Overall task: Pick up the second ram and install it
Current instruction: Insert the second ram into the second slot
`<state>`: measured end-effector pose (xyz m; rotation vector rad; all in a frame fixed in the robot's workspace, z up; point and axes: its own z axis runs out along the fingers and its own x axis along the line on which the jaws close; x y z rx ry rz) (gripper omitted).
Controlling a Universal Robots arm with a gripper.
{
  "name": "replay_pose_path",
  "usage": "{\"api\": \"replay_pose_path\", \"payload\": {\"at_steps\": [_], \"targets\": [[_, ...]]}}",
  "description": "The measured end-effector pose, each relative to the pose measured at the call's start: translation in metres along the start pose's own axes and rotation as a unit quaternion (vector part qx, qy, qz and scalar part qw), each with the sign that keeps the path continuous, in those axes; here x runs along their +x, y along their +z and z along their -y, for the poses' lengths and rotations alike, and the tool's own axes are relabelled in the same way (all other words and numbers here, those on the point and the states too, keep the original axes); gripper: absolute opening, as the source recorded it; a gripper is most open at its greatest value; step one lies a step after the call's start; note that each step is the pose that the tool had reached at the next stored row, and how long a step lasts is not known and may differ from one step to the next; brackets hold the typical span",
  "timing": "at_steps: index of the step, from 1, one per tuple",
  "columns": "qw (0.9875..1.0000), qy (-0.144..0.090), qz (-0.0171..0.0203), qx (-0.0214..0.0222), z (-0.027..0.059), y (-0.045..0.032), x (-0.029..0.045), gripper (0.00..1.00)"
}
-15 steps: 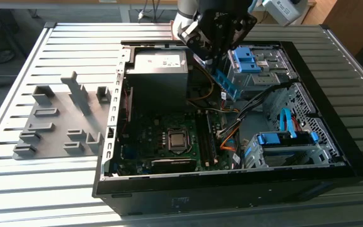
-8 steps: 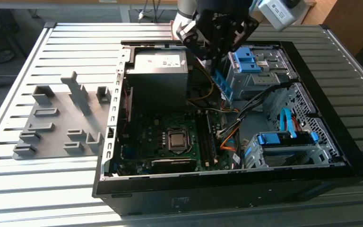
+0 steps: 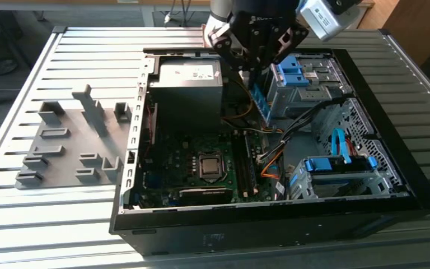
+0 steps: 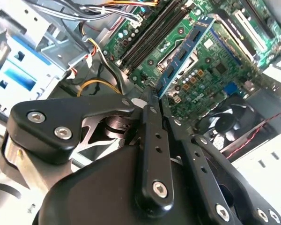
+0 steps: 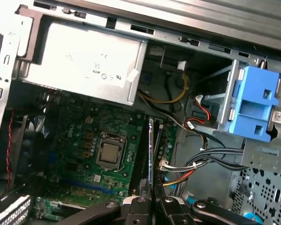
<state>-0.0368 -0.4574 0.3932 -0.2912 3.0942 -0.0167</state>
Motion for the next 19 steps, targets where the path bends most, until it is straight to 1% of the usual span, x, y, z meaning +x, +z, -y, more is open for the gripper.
{"api": "replay_pose_path", "payload": {"at_steps": [4,8,10,11,13,15,16,19], "targets": [[0.9995,0.03,-0.0004,0.001,-0.0001,0.0006,0.0,0.14],[0.9983,0.058,-0.0008,0.0019,-0.0002,0.0015,0.0,0.14],[0.9977,0.068,-0.0011,0.0021,-0.0004,0.002,0.0,0.14],[0.9976,0.069,-0.0016,0.0012,-0.0004,0.0021,0.0001,0.14],[0.9975,0.071,-0.0029,-0.0041,-0.0004,0.0027,0.0001,0.14],[0.9973,0.072,-0.0031,-0.0091,-0.0005,0.0038,0.0,0.14],[0.9973,0.073,-0.003,-0.0096,-0.0005,0.0052,0.0001,0.14],[0.9967,0.081,-0.0031,-0.0093,-0.0005,0.0092,0.0002,0.14]]}}
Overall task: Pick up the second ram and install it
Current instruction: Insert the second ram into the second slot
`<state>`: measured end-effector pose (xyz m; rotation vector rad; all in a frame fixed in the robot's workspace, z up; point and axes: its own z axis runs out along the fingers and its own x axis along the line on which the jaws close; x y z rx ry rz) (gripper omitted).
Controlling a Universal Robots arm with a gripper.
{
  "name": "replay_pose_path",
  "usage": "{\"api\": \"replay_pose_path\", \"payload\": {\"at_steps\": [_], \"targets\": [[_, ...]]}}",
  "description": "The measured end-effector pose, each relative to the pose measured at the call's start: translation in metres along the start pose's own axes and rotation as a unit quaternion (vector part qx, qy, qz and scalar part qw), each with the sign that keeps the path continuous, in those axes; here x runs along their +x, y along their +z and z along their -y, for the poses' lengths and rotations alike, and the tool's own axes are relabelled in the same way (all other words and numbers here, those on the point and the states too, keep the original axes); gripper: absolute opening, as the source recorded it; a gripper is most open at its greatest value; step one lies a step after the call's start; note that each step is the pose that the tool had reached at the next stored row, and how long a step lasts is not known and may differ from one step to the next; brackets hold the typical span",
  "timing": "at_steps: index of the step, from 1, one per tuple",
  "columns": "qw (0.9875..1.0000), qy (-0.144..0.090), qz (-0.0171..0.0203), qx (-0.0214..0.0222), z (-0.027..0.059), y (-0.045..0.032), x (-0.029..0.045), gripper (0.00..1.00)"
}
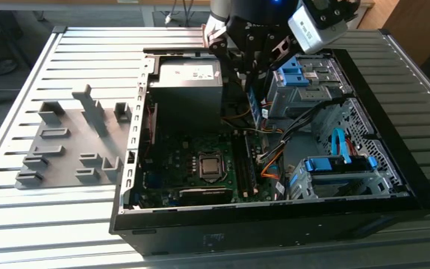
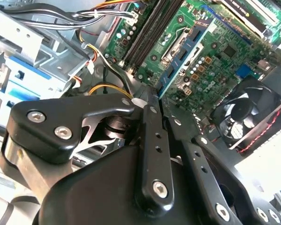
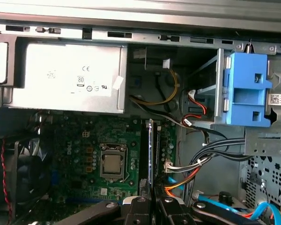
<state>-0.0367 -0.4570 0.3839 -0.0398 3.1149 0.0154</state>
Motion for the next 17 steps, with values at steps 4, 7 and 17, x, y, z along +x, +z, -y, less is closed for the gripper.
{"api": "replay_pose_path", "payload": {"at_steps": [4,7,17], "targets": [[0.9997,0.023,0.0002,0.0006,0.0,0.005,0.0,0.14],[0.9995,0.032,0.0003,0.0009,-0.0001,0.0087,0.0002,0.14],[0.9996,0.027,-0.0012,0.0001,0.0,0.0237,-0.0008,0.14]]}}
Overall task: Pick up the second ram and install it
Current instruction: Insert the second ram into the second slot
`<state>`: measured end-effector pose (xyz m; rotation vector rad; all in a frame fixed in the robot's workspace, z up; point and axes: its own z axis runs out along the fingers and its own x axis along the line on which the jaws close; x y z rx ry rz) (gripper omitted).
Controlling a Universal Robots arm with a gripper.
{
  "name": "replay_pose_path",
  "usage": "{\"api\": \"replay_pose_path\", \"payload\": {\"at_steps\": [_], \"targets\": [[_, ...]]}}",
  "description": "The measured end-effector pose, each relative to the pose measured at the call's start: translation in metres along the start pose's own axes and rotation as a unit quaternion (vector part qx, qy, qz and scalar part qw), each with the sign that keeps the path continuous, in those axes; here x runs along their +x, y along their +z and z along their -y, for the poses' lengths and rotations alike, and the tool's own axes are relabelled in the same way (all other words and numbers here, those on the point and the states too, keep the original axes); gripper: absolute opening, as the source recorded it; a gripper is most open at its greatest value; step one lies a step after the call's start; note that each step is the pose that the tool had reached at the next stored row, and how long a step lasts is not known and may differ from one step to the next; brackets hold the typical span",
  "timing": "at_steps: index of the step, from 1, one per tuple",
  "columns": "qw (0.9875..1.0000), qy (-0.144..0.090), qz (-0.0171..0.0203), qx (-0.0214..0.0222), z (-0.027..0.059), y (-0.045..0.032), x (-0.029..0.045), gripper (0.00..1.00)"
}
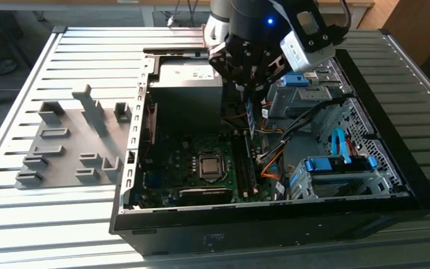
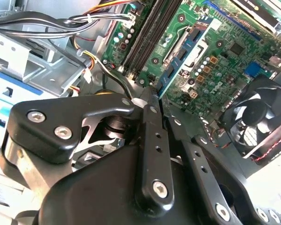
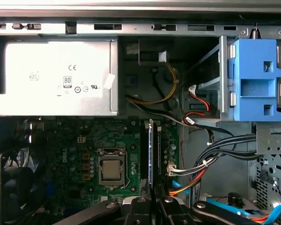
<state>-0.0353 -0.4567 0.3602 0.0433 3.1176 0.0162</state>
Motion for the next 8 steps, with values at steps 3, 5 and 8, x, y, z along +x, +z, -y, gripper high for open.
{"api": "replay_pose_path", "payload": {"at_steps": [3,5,8], "targets": [[1.0,0.0,0.0,-0.0001,0.0,0.0024,-0.0005,0.14],[1.0,0.001,-0.0004,0.0,0.0,0.005,-0.0005,0.14],[1.0,0.001,-0.0007,-0.0002,0.0001,0.0092,-0.0005,0.14]]}}
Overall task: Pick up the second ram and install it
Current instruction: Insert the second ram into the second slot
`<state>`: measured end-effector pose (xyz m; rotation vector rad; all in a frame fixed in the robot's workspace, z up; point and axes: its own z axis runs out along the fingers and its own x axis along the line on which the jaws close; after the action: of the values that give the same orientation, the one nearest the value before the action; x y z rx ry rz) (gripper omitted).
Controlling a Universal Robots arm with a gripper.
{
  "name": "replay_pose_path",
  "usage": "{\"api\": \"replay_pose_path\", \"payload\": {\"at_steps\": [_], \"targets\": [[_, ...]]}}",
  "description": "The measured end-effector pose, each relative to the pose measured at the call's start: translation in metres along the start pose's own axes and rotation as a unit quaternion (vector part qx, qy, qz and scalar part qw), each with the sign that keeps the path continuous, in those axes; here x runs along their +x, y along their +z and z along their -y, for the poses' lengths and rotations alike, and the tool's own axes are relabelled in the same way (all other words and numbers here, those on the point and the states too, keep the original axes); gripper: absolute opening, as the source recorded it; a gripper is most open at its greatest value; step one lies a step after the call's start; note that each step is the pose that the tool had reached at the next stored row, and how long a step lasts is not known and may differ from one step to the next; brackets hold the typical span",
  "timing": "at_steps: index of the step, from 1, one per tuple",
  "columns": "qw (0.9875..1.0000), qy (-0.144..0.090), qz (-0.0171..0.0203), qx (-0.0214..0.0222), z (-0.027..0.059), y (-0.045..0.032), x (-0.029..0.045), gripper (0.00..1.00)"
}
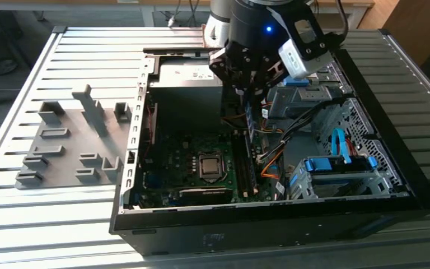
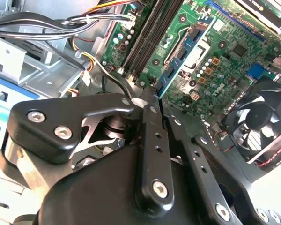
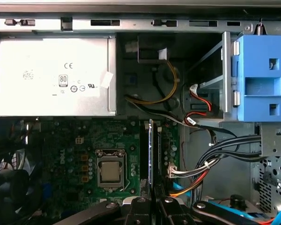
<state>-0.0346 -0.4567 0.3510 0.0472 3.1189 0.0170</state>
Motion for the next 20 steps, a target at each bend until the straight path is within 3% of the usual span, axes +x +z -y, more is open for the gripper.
{"api": "replay_pose_path", "payload": {"at_steps": [14,20], "targets": [[1.0,0.0,-0.0012,0.0001,0.0,0.0227,0.0002,0.14],[1.0,0.0,-0.0012,-0.0001,0.0002,0.0273,-0.0002,0.14]]}}
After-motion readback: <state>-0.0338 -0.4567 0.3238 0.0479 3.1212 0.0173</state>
